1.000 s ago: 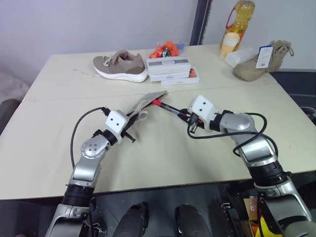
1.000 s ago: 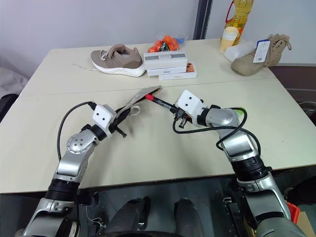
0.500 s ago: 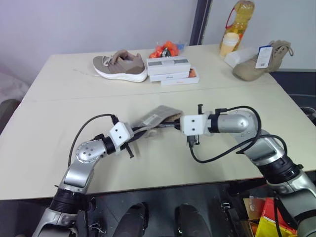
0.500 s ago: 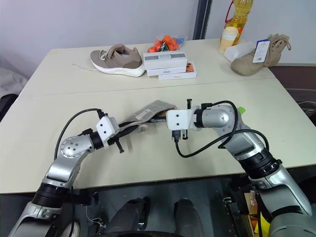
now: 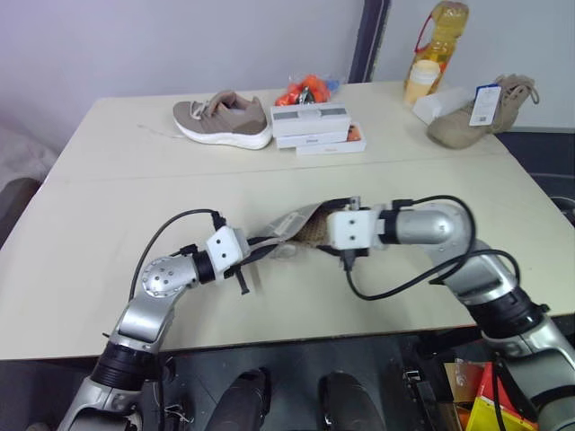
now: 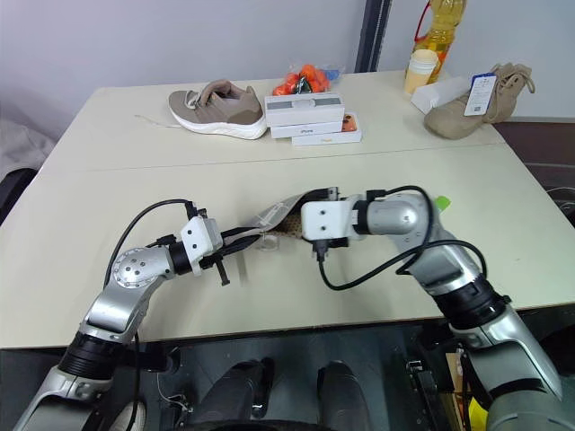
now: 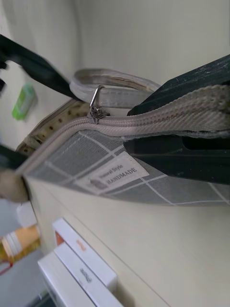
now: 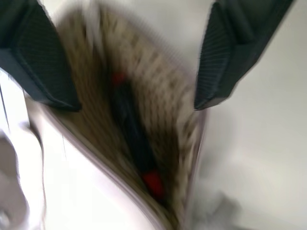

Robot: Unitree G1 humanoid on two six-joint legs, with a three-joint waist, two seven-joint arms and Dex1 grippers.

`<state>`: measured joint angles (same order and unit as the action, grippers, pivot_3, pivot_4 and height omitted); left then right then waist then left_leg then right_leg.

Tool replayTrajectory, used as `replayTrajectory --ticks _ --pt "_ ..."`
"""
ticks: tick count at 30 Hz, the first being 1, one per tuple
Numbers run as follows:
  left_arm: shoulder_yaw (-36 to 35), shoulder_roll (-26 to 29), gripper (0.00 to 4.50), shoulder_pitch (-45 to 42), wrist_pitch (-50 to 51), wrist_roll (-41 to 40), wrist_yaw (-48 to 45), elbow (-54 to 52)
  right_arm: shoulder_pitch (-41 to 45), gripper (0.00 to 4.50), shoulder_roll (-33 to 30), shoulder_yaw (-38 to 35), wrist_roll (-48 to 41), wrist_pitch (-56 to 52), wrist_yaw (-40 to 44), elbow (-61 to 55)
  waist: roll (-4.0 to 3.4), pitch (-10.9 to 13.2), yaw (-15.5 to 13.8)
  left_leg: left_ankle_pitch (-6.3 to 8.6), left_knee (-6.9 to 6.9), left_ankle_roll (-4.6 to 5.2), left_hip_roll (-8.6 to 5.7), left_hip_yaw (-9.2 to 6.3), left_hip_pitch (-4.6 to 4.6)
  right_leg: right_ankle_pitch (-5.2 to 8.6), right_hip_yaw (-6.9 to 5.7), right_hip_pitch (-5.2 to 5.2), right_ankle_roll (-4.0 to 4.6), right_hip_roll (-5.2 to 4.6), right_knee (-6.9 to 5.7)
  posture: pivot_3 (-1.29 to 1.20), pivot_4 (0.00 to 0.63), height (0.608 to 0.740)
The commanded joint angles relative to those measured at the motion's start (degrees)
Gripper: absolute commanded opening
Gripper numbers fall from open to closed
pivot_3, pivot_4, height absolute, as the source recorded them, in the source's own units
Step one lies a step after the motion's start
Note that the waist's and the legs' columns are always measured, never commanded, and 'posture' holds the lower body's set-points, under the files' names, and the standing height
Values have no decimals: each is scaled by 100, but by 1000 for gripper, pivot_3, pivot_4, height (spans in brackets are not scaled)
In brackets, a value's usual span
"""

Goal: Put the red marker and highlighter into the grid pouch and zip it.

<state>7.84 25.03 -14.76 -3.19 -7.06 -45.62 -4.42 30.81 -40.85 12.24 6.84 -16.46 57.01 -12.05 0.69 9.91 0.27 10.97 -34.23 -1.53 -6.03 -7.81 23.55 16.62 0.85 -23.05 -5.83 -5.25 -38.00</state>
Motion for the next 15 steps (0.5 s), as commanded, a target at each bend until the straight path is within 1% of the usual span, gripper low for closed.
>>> replayTrajectory --ticks 1,2,4,5,8,9,13,15 --pt "-114 -218 0 -105 -55 280 632 156 -254 3844 119 -1166 -526 -1023 -604 -120 0 0 -7 0 -1 0 0 0 0 0 0 -1 0 0 0 0 150 740" --pt "-105 -264 0 -121 -63 334 725 183 -302 3844 126 -1291 -550 -1164 -729 -84 0 0 -26 0 -3 0 0 1 0 0 0 1 0 0 -1 0 150 740" --pt "-69 -399 0 -172 -51 403 898 264 -362 4387 224 -1722 -752 -1815 -1026 51 0 0 -13 0 -4 1 1 3 -1 0 1 -1 0 2 -2 0 150 740" --pt "-25 -468 0 -226 -60 469 987 352 -387 4470 297 -1960 -807 -2229 -1268 160 0 0 -17 0 -4 1 2 3 -2 -1 1 0 0 2 -3 0 150 740" --pt "59 -604 0 -343 -92 645 1178 587 -391 4470 540 -2386 -573 -2965 -2282 474 0 -1 -39 -1 -4 1 2 3 -3 -1 0 1 1 3 -4 0 150 740" --pt "38 -683 0 -386 -57 636 1254 666 -319 4470 767 -2637 -527 -3326 -2743 566 0 -1 -46 -1 -5 1 1 4 -3 -1 1 1 1 3 -4 0 150 740" --pt "76 -859 0 -505 -66 635 1363 844 -38 4470 1612 -3419 -547 -4474 -3987 596 0 -1 -46 -1 -3 0 1 6 -3 -1 3 -3 1 2 -9 0 150 740" --pt "115 -902 0 -528 -99 637 1341 872 7 4470 1852 -3514 -469 -4799 -4396 546 -2 -2 -44 -2 -2 0 1 7 -2 -1 5 -6 0 2 -12 0 150 740"
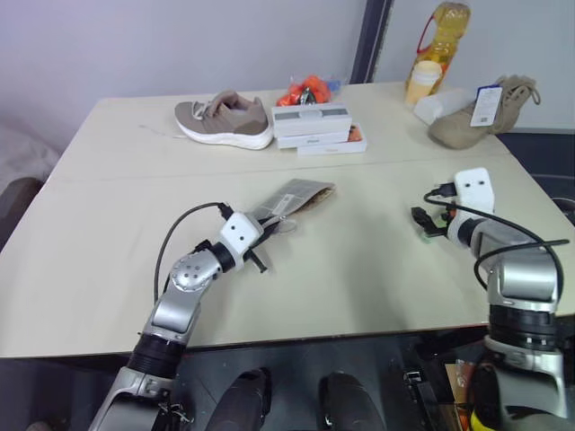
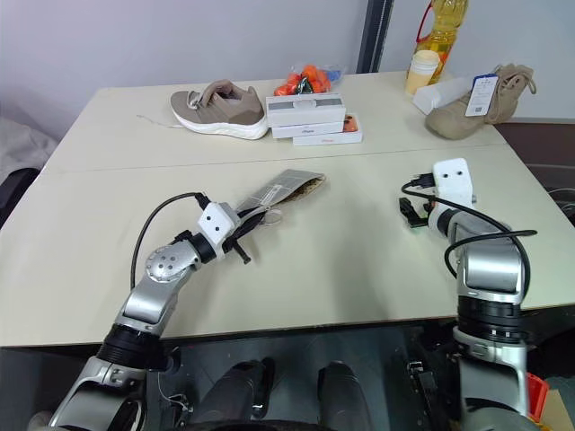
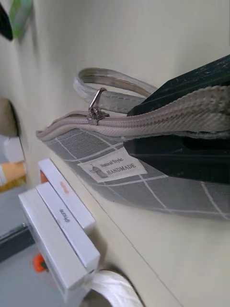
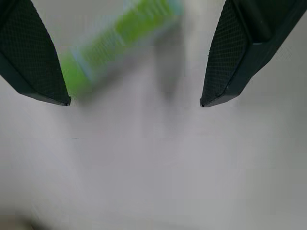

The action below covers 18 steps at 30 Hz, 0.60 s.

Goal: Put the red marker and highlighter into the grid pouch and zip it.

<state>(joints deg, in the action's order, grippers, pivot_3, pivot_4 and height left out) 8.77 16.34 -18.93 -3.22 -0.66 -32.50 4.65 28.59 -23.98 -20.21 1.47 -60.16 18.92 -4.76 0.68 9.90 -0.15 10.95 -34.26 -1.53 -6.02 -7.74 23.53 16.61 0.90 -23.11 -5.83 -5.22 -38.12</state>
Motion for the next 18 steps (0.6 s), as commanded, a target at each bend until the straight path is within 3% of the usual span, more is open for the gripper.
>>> replayTrajectory --ticks 1,7,10,15,16,18 --pt "34 -42 0 -115 -108 -3 11 -28 259 4470 310 -332 98 -609 -798 -213 -1 -1 -2 0 0 0 0 0 0 0 0 0 0 0 0 0 150 740" --pt "56 -41 0 -94 -114 -15 -15 -51 442 4470 973 -828 -71 -1430 -1500 -315 -2 -2 -8 0 0 0 -3 1 0 0 0 1 0 1 0 0 150 740" --pt "40 -27 0 -80 -109 -23 0 -66 541 3736 1192 -1035 -242 -1513 -1588 -318 -2 -2 -3 0 0 0 -1 0 0 0 0 1 0 10 0 0 150 740" --pt "10 -4 0 -48 -86 -42 14 -127 596 1121 1104 -784 -380 -1169 -1479 -217 -2 -3 84 0 1 1 -1 0 -1 0 -1 2 0 12 -1 0 150 740" --pt "3 2 0 -41 -84 -46 16 -140 578 850 1055 -683 -410 -1058 -1423 -212 -3 -2 107 0 1 1 -1 0 -1 0 -1 2 0 12 -2 0 150 740" --pt "-37 12 0 -24 -62 -67 34 -159 432 858 804 -186 -410 -668 -1132 -284 -5 -2 127 0 2 1 0 2 -1 -1 -1 -1 -1 13 -4 0 150 740"
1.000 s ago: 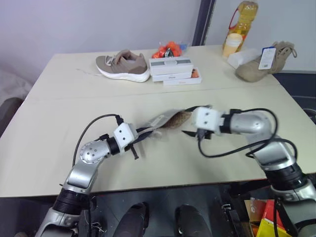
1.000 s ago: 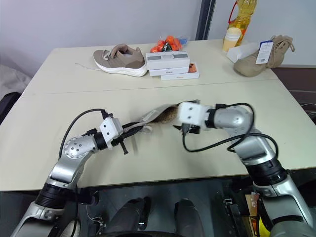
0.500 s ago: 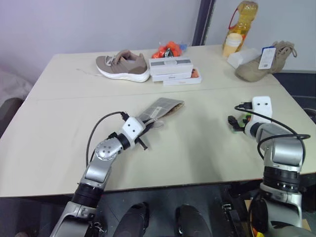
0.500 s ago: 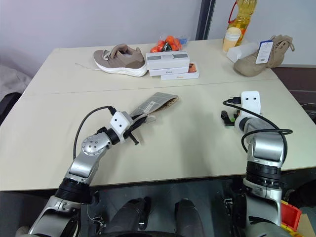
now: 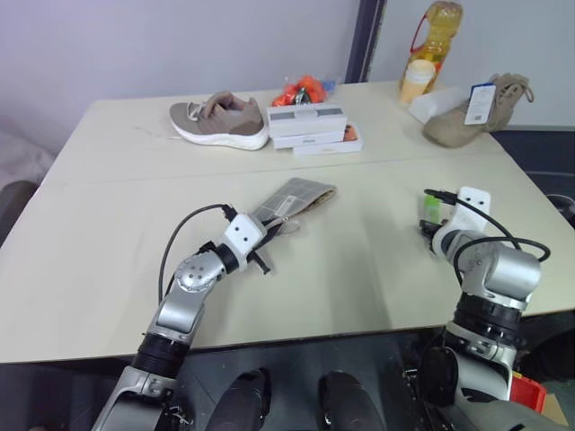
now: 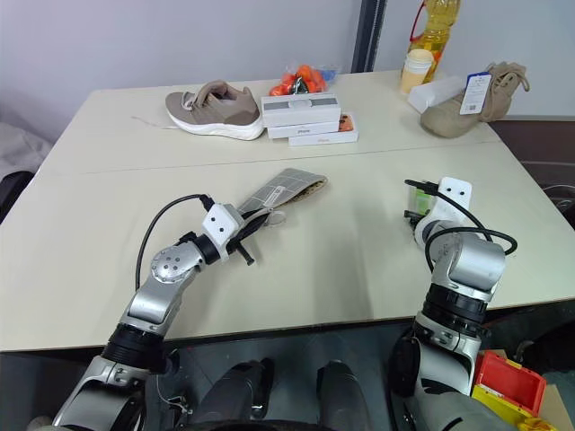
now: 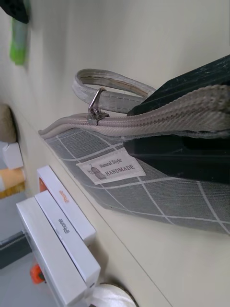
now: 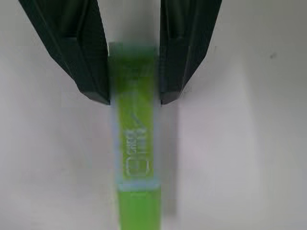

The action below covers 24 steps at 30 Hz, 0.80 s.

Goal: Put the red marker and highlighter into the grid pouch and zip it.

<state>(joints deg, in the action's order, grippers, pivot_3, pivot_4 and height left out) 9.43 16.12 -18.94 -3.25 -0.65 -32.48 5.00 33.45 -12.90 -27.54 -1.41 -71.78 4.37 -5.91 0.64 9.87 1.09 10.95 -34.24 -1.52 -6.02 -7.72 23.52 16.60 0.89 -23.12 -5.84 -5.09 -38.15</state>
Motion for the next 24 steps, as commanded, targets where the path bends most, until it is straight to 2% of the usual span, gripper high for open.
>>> replayTrajectory --ticks 1,5,8,11,13,24 --pt "-131 44 0 -18 -46 -88 33 -199 -144 858 -461 843 -106 703 505 -234 -2 1 -1 0 0 0 0 0 0 0 -1 -1 0 0 0 0 150 740" --pt "-348 91 0 -42 46 -315 13 -230 -513 858 -1600 2452 190 2302 1688 -775 -2 1 1 0 1 1 0 2 0 1 -2 0 -1 0 2 0 150 740" --pt "-434 155 0 -81 76 -445 -66 -244 -596 858 -2190 2921 -6 2899 2533 -1118 -2 1 12 1 1 2 2 5 0 1 -3 0 -3 2 3 0 150 740" --pt "-492 224 0 -160 86 -569 -170 -216 -579 858 -2725 3394 238 3420 2988 -1224 2 2 -15 1 -1 1 5 1 0 1 -7 4 -3 4 5 0 150 740" --pt "-512 231 0 -189 95 -635 -218 -225 -591 858 -2886 3594 325 3655 3146 -1254 3 3 -35 1 -3 2 3 2 0 0 -7 6 -4 2 8 0 150 740" --pt "-415 208 0 -153 138 -682 -318 -410 -632 858 -2932 3896 510 3853 3385 -1301 6 5 -50 1 -3 1 2 1 2 0 -5 7 -4 -2 15 0 150 740"
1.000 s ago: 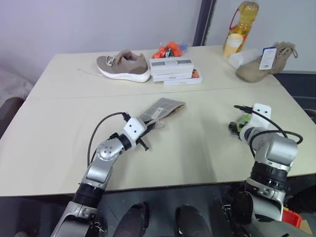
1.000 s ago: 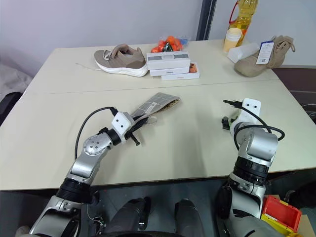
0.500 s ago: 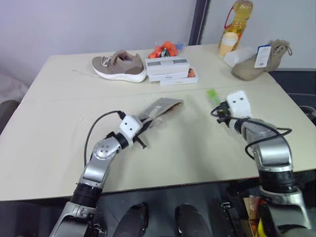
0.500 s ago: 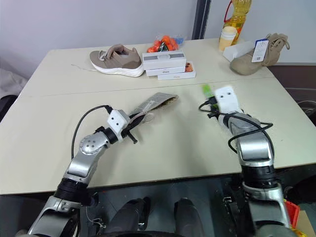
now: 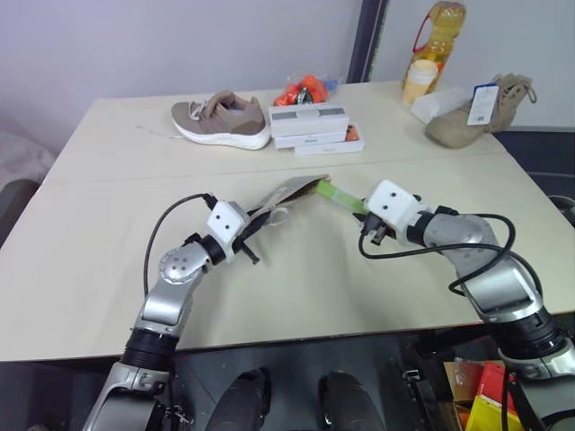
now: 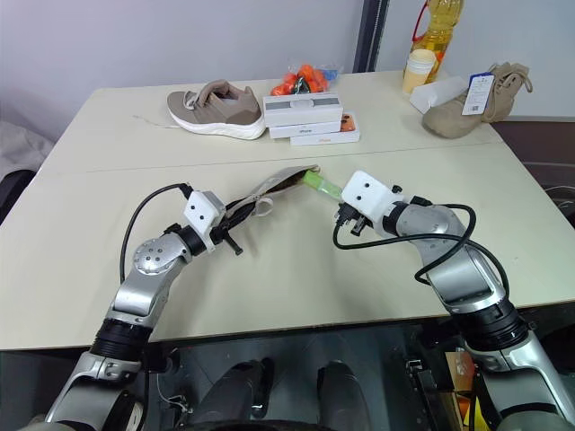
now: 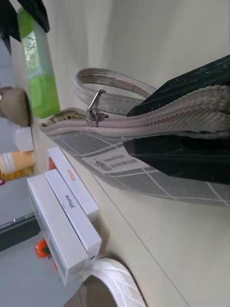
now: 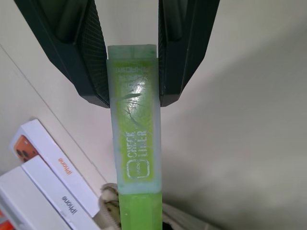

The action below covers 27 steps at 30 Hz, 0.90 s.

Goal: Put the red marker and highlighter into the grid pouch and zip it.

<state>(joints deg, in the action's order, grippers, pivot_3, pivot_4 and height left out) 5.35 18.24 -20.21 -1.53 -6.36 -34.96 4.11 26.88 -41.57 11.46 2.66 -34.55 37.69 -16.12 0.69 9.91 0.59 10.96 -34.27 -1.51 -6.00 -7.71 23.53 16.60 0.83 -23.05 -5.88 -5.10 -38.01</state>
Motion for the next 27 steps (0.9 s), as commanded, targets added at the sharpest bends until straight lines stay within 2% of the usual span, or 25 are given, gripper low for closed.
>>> replayTrajectory --ticks 1,9,15,19,24,25,27 --pt "16 3 0 -18 -31 -110 -101 -341 32 858 -87 37 152 175 84 -279 0 0 0 0 0 0 0 0 0 0 0 0 0 0 0 0 150 740" --pt "308 262 0 141 -198 17 -563 -523 134 858 -264 381 473 521 491 -433 0 0 4 0 2 0 1 -1 0 0 0 -1 0 -5 0 0 150 740" --pt "561 499 0 82 -323 -47 -1173 -634 440 858 -743 1168 1230 1830 1263 -535 0 1 10 0 1 0 0 1 0 0 0 -1 0 -6 2 0 150 740" --pt "651 570 0 34 -363 -63 -1444 -653 731 858 -624 1460 1671 2450 1436 -292 0 1 9 1 2 -1 2 0 0 0 -1 -2 0 -5 2 0 150 740" --pt "598 630 0 59 -370 -71 -1531 -674 895 858 -349 1419 1835 2614 1548 -52 2 1 6 0 1 -1 2 0 0 0 0 -1 1 -7 3 0 150 740" --pt "582 629 0 61 -360 -75 -1523 -675 895 1914 -322 1385 1852 2627 1571 -25 2 1 6 1 1 -1 2 0 0 0 0 -1 0 -8 3 0 150 740" --pt "533 618 0 87 -322 -97 -1469 -690 867 2780 -284 1262 1828 2646 1568 -19 2 1 6 1 1 -1 1 0 0 0 1 -1 0 -8 3 0 150 740"
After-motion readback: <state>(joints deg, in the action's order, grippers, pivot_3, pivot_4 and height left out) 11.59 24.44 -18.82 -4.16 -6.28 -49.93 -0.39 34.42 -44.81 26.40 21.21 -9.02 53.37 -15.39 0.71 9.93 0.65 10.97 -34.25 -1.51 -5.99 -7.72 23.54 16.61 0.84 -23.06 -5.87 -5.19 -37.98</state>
